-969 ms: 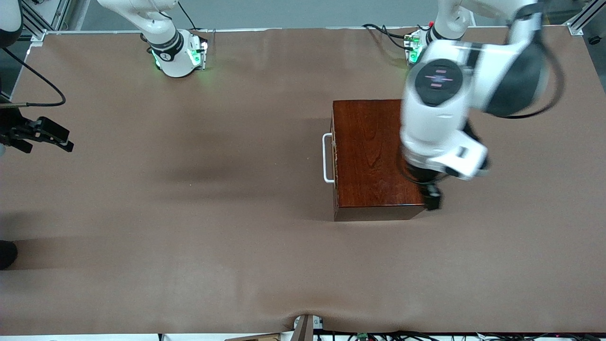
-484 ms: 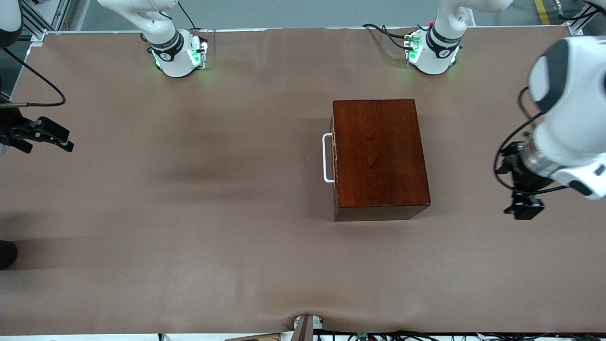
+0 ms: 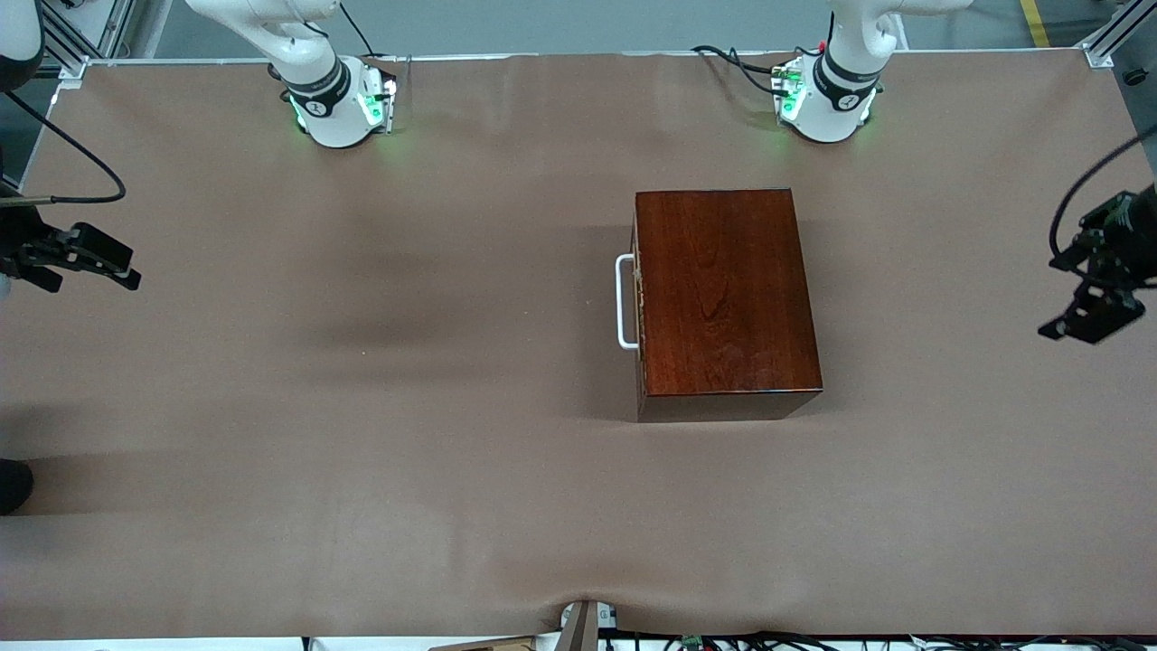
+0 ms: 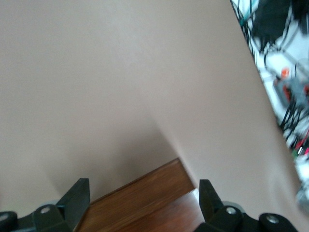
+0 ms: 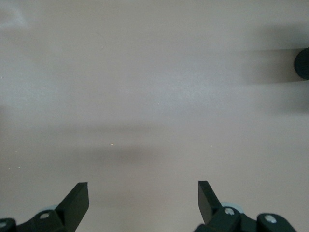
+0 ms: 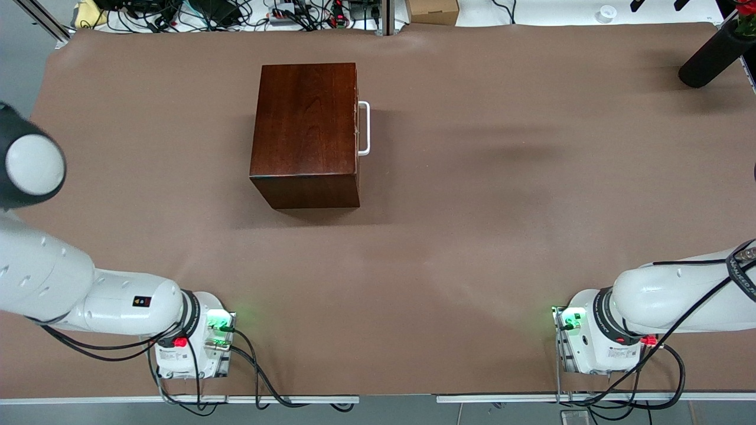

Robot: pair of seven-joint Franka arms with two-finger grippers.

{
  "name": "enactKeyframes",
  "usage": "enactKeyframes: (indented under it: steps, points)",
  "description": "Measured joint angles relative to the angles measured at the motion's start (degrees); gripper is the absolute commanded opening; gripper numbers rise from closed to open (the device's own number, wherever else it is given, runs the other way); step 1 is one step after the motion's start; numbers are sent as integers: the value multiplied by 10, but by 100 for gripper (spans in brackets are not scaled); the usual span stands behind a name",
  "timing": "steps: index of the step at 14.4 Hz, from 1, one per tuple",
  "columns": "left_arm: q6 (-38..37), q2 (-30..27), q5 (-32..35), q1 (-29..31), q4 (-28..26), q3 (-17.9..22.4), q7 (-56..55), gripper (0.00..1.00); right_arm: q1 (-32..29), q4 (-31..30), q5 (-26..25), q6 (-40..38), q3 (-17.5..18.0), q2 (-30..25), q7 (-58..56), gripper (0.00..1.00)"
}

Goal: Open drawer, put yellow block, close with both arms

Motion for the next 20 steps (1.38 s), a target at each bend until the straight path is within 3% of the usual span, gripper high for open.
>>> enactKeyframes:
  steps: [5,16,20]
  points:
    - [-29,-42,0,27,-48,-70,183,100,0,0,0,0,0,0,0,100]
    - [-96,-55,0,58,-48,-69,545,100,0,0,0,0,0,0,0,100]
    - [-97,-55,0,67,-48,-72,616,100,0,0,0,0,0,0,0,100]
